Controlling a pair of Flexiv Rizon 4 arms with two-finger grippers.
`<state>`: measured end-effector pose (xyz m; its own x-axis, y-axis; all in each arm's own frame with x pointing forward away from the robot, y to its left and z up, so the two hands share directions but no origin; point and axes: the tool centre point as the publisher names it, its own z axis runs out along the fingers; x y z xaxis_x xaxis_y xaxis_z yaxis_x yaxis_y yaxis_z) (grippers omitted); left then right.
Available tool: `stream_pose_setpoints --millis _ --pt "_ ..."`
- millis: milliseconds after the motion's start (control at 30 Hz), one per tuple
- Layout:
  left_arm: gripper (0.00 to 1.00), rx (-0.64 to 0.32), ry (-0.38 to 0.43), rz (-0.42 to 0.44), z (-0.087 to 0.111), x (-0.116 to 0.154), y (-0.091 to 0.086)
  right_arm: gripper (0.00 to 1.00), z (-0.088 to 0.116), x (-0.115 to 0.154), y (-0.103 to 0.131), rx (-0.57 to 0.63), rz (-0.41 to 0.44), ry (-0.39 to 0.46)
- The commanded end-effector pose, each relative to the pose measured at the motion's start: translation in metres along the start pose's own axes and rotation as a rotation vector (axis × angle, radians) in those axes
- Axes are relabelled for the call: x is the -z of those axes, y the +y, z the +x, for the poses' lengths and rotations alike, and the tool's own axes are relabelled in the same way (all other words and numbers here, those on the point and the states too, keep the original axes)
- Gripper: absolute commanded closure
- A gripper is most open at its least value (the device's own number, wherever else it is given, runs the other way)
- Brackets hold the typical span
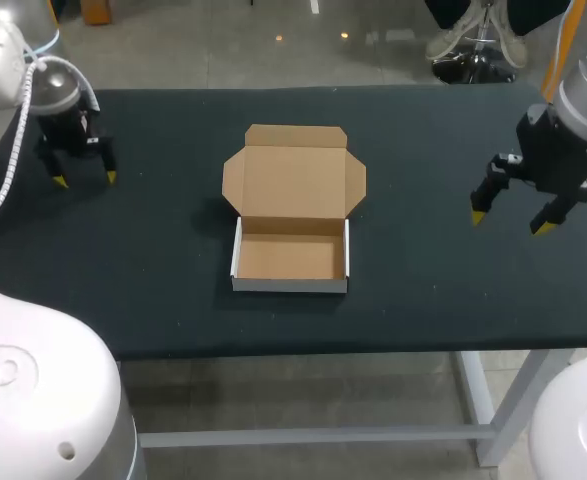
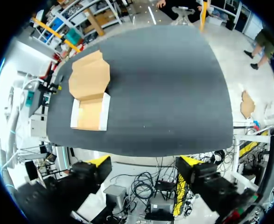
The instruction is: Assemble the packaging by folding the flat box into shape, placing the metal phone stand inside, and closing the box properly
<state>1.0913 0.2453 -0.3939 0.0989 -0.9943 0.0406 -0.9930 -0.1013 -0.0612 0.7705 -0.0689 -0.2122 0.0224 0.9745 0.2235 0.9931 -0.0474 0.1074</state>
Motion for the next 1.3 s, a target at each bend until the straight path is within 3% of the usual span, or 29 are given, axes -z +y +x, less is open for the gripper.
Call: stream_pose_setpoints --millis 33,1300 --pt "0.00 -0.001 -0.002 -0.023 -0.001 -0.003 -0.009 0.00 0.001 0.002 0.000 0.000 0.003 -0.002" --pt "0.00 -0.026 -0.011 -0.017 -0.009 -0.003 -0.044 0.00 0.001 0.002 0.000 0.000 0.003 -0.002"
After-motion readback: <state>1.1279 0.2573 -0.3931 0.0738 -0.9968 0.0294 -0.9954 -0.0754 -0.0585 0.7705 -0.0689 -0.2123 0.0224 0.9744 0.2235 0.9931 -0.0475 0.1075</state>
